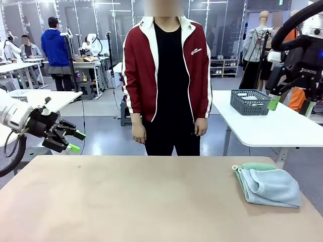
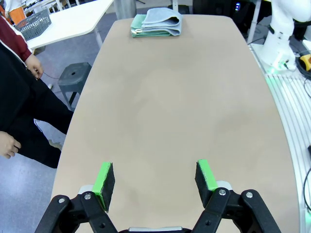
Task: Fold the towels and place them in the basket.
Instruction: Stack the folded Towel with hook on the right side of the table.
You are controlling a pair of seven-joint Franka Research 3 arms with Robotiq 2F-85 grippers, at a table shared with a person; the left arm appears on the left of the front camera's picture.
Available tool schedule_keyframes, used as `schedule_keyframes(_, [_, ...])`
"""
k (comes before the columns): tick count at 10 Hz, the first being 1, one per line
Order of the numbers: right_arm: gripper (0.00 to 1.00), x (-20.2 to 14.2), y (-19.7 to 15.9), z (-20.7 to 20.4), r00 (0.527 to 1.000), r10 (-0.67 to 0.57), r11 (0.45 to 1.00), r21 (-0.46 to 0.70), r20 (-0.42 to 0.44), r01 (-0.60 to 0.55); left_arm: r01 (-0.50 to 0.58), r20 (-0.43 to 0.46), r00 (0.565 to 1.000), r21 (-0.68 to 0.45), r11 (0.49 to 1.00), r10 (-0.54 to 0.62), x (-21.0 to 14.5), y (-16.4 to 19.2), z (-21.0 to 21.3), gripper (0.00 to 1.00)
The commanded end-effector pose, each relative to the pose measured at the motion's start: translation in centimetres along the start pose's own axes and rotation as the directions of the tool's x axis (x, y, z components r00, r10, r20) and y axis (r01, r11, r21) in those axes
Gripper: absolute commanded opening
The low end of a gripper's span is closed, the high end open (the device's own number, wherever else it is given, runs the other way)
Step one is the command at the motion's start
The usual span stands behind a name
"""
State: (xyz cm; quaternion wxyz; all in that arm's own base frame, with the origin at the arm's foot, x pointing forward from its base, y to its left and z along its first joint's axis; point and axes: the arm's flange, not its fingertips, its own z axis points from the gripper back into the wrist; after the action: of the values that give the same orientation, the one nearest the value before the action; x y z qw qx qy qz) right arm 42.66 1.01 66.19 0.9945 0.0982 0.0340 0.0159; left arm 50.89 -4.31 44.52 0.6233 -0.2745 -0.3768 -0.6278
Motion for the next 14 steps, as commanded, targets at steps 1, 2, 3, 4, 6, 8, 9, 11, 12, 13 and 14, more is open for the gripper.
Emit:
schedule_keyframes(1, [0.91, 0.22, -0.08, 0.05, 1.000, -0.006, 1.000, -0.002, 0.011, 0.006, -0.001, 0.004, 1.000, 0.005, 1.000, 0.001, 0.03, 0.00, 0.00, 0.85])
schedule_keyframes(2, [0.91, 0.22, -0.08, 0.05, 1.000, -0.006, 1.000, -0.002, 0.011, 0.006, -0.001, 0.004, 1.000, 0.005, 1.000, 0.001, 0.03, 0.00, 0.00, 0.85])
schedule_keyframes(3, [0.91, 0.22, -0.08, 0.05, 1.000, -0.006, 1.000, -0.002, 0.011, 0.006, -0.001, 0.004, 1.000, 0.005, 1.000, 0.001, 0.03, 0.00, 0.00, 0.85])
schedule_keyframes(4, [0.91, 0.22, -0.08, 0.05, 1.000, -0.006, 1.000, -0.002, 0.011, 0.006, -0.001, 0.004, 1.000, 0.005, 1.000, 0.001, 0.03, 0.00, 0.00, 0.85])
schedule_keyframes(6, [0.91, 0.22, -0.08, 0.05, 1.000, -0.006, 1.000, -0.002, 0.011, 0.006, -0.001, 0.004, 1.000, 0.005, 1.000, 0.001, 0.03, 0.00, 0.00, 0.85])
schedule_keyframes(8, [0.91, 0.22, -0.08, 0.05, 1.000, -0.006, 1.000, -0.002, 0.011, 0.006, -0.001, 0.004, 1.000, 0.005, 1.000, 0.001, 0.03, 0.00, 0.00, 0.85])
schedule_keyframes(9, [0.91, 0.22, -0.08, 0.05, 1.000, -0.006, 1.000, -0.002, 0.011, 0.006, -0.001, 0.004, 1.000, 0.005, 1.000, 0.001, 0.03, 0.00, 0.00, 0.85])
schedule_keyframes(11, [0.91, 0.22, -0.08, 0.05, 1.000, -0.006, 1.000, -0.002, 0.011, 0.006, -0.001, 0.004, 1.000, 0.005, 1.000, 0.001, 0.03, 0.00, 0.00, 0.85])
schedule_keyframes(12, [0.91, 0.22, -0.08, 0.05, 1.000, -0.006, 1.000, -0.002, 0.011, 0.006, -0.001, 0.004, 1.000, 0.005, 1.000, 0.001, 0.03, 0.00, 0.00, 0.85])
schedule_keyframes(13, [0.91, 0.22, -0.08, 0.05, 1.000, -0.006, 1.000, -0.002, 0.011, 0.006, -0.001, 0.004, 1.000, 0.005, 1.000, 0.001, 0.03, 0.00, 0.00, 0.85])
schedule_keyframes(14, [0.91, 0.22, -0.08, 0.05, 1.000, -0.006, 1.000, -0.002, 0.011, 0.006, -0.001, 0.004, 1.000, 0.005, 1.000, 0.001, 0.03, 0.00, 0.00, 0.85])
